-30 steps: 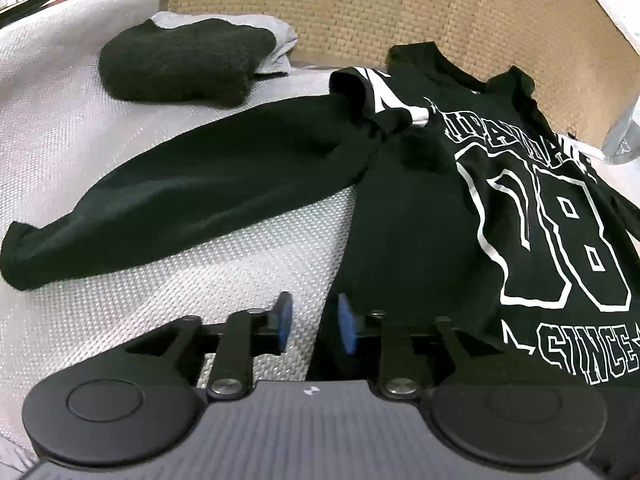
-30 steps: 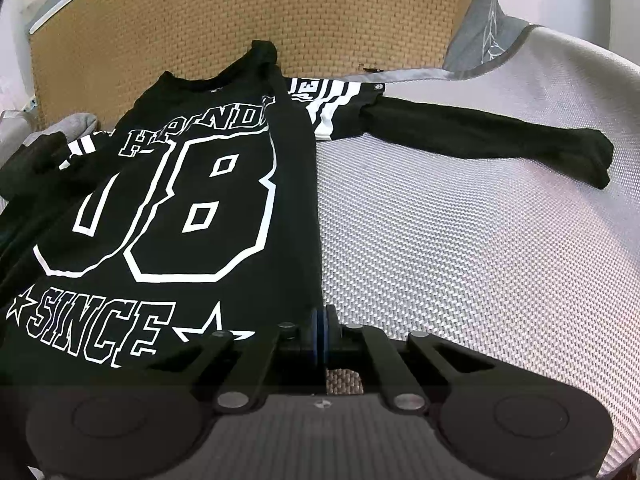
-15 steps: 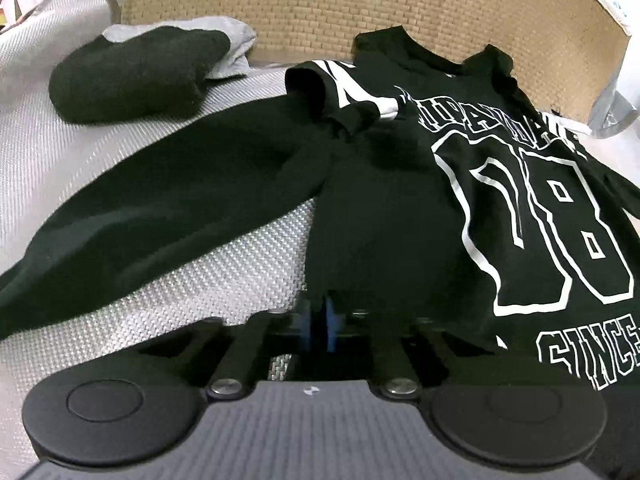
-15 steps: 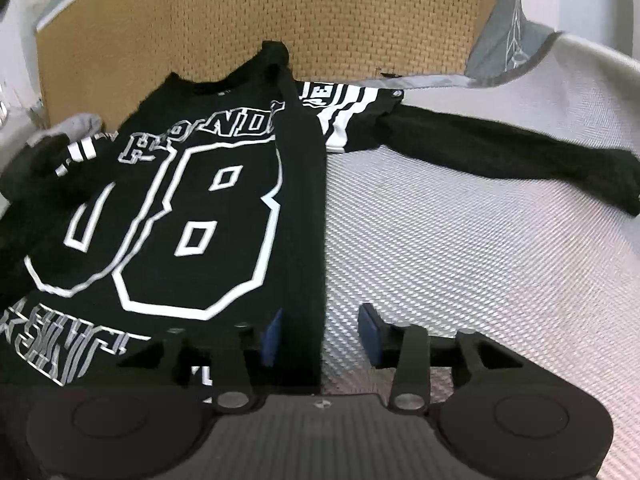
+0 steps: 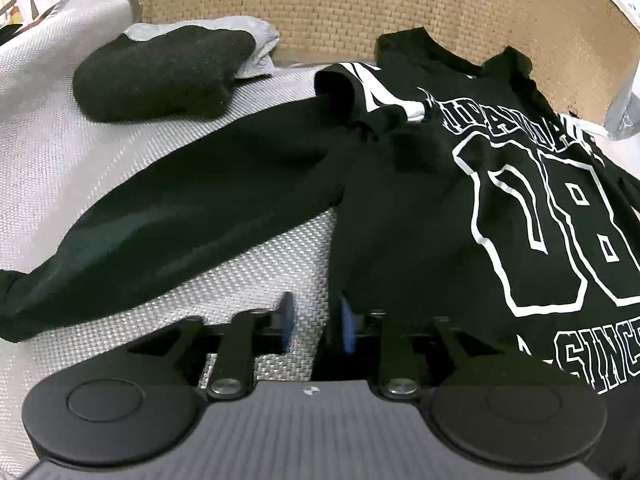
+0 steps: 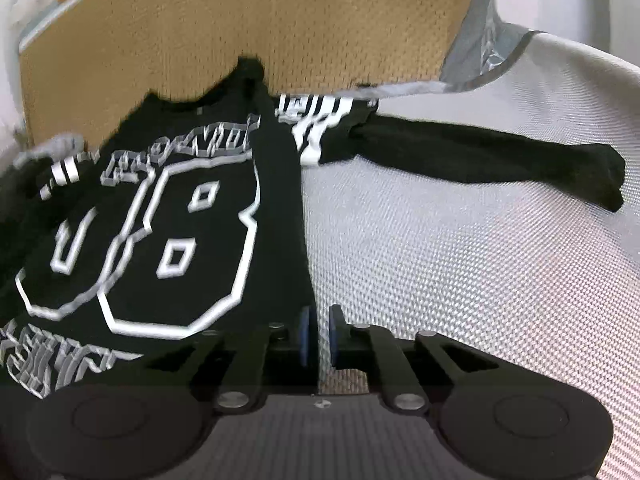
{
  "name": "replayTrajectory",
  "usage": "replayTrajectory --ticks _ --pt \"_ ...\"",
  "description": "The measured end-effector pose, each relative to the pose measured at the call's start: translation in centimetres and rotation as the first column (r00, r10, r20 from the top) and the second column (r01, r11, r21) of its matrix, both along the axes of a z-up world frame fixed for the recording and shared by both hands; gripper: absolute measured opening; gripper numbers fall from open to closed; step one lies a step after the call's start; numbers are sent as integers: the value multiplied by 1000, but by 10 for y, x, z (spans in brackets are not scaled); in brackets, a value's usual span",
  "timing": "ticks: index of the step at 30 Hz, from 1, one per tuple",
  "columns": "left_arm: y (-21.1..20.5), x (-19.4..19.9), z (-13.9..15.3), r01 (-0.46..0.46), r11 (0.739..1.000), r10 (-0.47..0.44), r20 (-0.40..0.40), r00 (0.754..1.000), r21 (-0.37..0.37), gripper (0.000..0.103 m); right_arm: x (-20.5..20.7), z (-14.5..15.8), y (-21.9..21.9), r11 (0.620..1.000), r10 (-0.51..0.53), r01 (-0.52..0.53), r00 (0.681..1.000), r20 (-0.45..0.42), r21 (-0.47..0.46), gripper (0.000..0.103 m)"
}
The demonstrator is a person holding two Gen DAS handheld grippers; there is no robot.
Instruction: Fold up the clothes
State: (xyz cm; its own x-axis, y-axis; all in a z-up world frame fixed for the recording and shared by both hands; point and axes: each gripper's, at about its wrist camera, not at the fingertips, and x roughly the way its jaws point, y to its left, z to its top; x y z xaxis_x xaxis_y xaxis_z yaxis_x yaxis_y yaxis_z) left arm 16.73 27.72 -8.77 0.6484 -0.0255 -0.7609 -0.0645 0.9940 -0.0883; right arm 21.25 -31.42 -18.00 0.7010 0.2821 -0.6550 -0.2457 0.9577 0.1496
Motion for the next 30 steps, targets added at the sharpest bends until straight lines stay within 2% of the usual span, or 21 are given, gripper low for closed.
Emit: replayTrajectory --ticks 2,4,10,15,17,21,24,30 --pt "3 -2 4 4 1000 -4 11 1000 -6 37 -1 5 -6 998 0 -1 1000 15 67 28" --pt "6 -3 6 7 1000 -7 16 1000 -3 44 0 7 -7 996 -17 15 1000 23 83 39" --pt "15 -5 8 14 999 -15 20 1000 44 50 4 0 8 999 19 -18 1000 -13 44 39" --pt "24 -5 14 -6 999 5 35 999 42 51 -1 -2 27 996 91 -91 996 -7 -9 39" --pt "25 -7 17 -43 994 38 49 998 98 49 -4 -1 34 992 118 -117 993 1 -35 39" --pt "36 -7 21 -53 993 49 40 998 107 49 -7 -1 41 989 131 -130 991 12 -76 39" --pt "41 -9 23 -64 991 61 36 998 114 50 -7 2 40 990 124 -123 992 8 -61 39" --pt "51 -4 15 -63 982 63 3 998 177 52 -7 6 42 991 118 -118 993 -1 -60 39"
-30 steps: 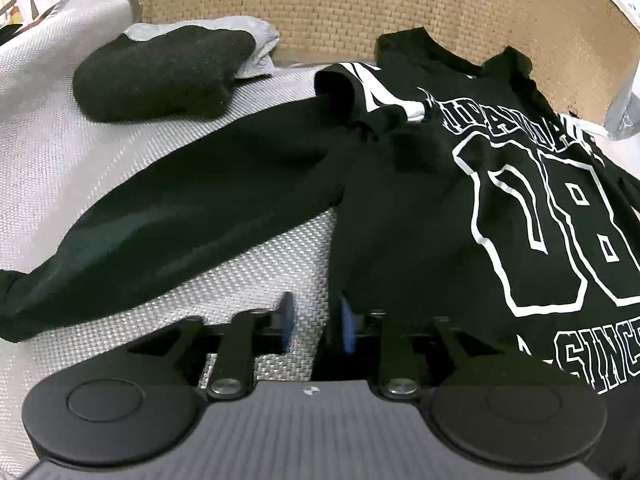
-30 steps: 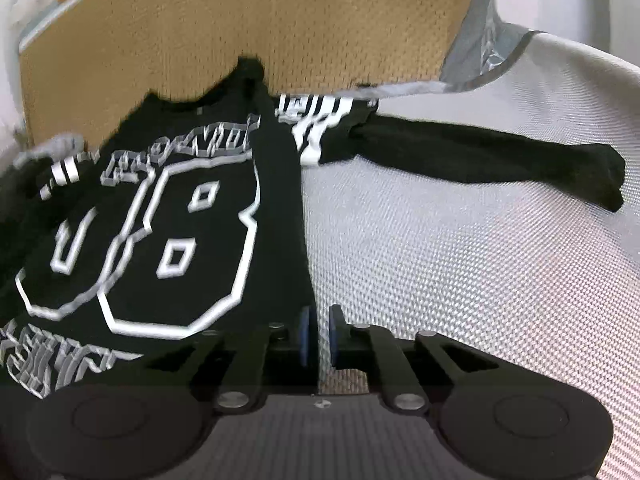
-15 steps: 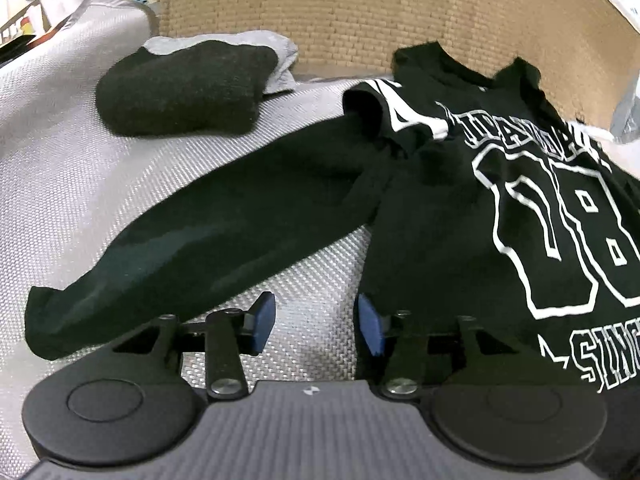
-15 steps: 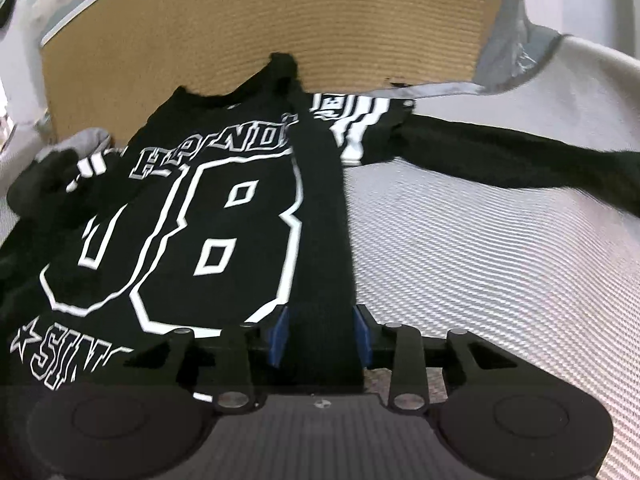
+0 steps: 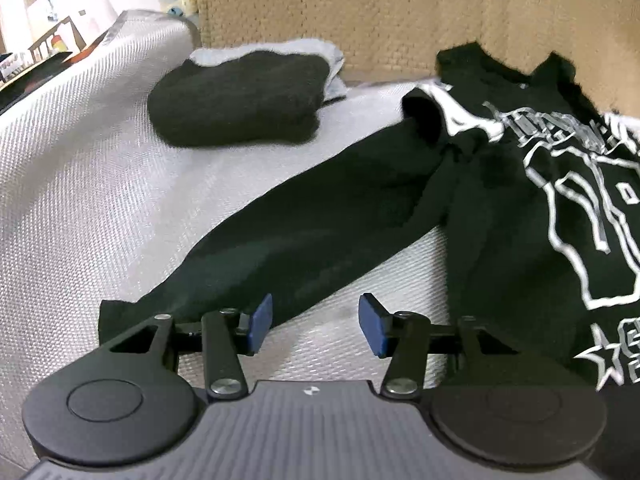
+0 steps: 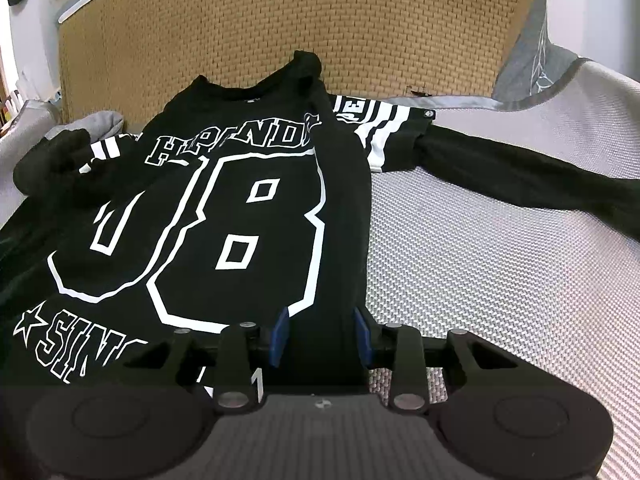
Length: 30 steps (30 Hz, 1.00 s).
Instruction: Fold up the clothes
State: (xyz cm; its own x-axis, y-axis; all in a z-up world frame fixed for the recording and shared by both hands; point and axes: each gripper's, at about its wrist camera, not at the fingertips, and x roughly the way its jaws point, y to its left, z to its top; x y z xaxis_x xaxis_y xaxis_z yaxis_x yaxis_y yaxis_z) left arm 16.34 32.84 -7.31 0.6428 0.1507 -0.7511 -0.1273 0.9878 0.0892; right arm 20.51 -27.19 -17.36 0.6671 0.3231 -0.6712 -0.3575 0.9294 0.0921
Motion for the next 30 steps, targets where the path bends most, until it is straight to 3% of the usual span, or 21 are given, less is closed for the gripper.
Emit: replayTrajectory --ticks 8,14,17,20,22,24,28,30 --pt "1 19 -15 34 999 -32 -42 999 25 53 3 -7 4 1000 -17 17 999 -32 5 42" --pt "-22 29 -24 88 985 -83 -38 996 149 56 4 -9 3 1000 -25 26 999 -35 18 45" --pt "-17 33 -23 68 986 -66 -23 998 151 56 5 -11 4 999 -28 29 999 -38 25 49" --pt "-9 37 -23 42 991 -41 -11 999 125 45 5 -13 4 999 -23 24 999 -33 28 52" --pt "-4 39 -23 35 993 -35 -9 999 114 24 4 -13 6 1000 -17 18 999 -27 14 53" --pt "-2 41 -23 29 991 -28 -9 1000 132 12 4 -13 7 1000 -14 14 1000 -24 11 53" --pt "4 45 -20 13 979 -13 -2 1000 203 6 4 -14 6 1000 -13 13 1000 -23 12 53" --pt "16 46 -15 -27 980 26 11 1000 199 6 5 -14 6 1000 -14 14 1000 -24 15 53"
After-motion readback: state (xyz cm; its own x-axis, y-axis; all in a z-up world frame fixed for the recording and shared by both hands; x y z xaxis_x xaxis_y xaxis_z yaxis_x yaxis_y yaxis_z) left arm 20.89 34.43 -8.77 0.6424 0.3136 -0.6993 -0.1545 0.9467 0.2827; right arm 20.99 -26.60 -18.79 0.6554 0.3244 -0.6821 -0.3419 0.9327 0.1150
